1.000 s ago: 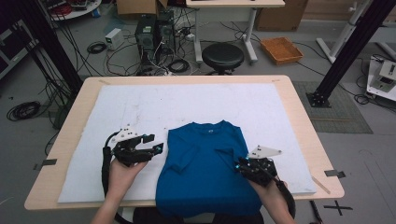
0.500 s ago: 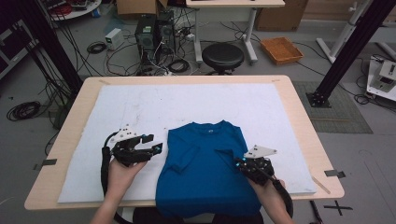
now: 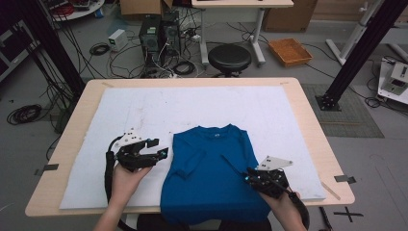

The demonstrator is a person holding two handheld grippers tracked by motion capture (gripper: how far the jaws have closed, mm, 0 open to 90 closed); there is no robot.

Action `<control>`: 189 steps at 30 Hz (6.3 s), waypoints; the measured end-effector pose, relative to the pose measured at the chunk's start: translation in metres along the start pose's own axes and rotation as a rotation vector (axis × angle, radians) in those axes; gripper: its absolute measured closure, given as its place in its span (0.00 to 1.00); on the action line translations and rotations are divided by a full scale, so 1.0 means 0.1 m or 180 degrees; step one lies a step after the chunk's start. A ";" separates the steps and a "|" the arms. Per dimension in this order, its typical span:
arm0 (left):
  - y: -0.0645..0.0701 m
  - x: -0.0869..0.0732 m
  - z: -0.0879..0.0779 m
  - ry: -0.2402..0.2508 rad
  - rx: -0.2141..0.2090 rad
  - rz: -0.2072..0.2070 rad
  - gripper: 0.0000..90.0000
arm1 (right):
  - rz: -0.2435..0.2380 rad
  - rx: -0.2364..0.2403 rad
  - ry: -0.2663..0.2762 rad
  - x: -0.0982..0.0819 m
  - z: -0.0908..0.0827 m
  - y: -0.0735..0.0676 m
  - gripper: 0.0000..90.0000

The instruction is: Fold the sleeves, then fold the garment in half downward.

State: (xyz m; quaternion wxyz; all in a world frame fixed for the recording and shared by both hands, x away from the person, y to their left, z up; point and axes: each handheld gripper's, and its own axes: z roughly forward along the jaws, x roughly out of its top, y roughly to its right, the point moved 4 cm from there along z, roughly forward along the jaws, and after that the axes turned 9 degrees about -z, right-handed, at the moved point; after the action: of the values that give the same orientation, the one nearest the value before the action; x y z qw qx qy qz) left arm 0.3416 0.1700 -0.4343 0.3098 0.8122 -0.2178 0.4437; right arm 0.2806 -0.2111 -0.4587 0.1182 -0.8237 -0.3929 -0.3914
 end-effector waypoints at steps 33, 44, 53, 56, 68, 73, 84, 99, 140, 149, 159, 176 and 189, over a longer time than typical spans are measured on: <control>-0.10 0.27 0.18 0.0180 0.0141 0.0052 0.45 | 0.0661 -0.0316 0.0877 0.36 -0.17 1.00 0.42; -0.06 0.27 0.19 0.0169 0.0062 0.0073 0.45 | 0.0696 -0.0355 0.0863 0.35 -0.17 1.03 0.41; -0.04 0.28 0.16 0.0177 0.0030 0.0064 0.45 | 0.0719 -0.0362 0.0878 0.35 -0.19 1.04 0.41; -0.03 0.28 0.15 0.0213 0.0018 0.0050 0.45 | 0.0721 -0.0368 0.0889 0.36 -0.20 1.04 0.40; -0.08 0.31 0.19 0.0173 0.0060 -0.0024 0.45 | 0.0689 -0.0392 0.0858 0.45 -0.07 1.11 0.41; -0.15 0.39 0.40 0.0118 0.0083 -0.0208 0.46 | 0.0693 -0.0377 0.0795 0.53 0.09 1.20 0.47; -0.22 0.43 0.89 -0.0207 0.0158 -0.0323 0.48 | 0.0766 -0.0231 0.0425 0.64 0.58 1.28 0.61; -0.29 0.35 1.32 -0.0702 0.0306 -0.0215 0.60 | 0.0773 -0.0214 0.0045 0.65 1.03 1.32 0.67; -0.17 0.31 1.37 -0.0853 0.0488 0.0325 0.97 | 0.0596 -0.0200 -0.0074 0.66 1.05 1.30 1.00; -0.21 0.32 1.35 -0.0808 0.0413 0.0228 0.97 | 0.0619 -0.0102 -0.0089 0.65 1.10 1.31 0.87; -0.22 0.34 1.34 -0.0756 0.0429 0.0243 0.97 | 0.0487 -0.0173 -0.0100 0.68 1.12 1.29 0.99; -0.20 0.75 1.17 -0.0416 0.0326 0.0285 0.98 | 0.0591 -0.0216 0.0384 0.95 0.86 1.41 0.99; 0.27 0.72 0.69 -0.0182 0.0105 0.0579 0.98 | 0.0454 -0.0199 0.0703 0.90 0.31 1.05 0.99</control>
State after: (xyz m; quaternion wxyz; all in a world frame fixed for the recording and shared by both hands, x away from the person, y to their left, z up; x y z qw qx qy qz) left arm 0.4018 0.0971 -0.3924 0.2484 0.8065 -0.2920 0.4501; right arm 0.4098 -0.2156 -0.4009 0.1625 -0.8047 -0.3056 -0.4823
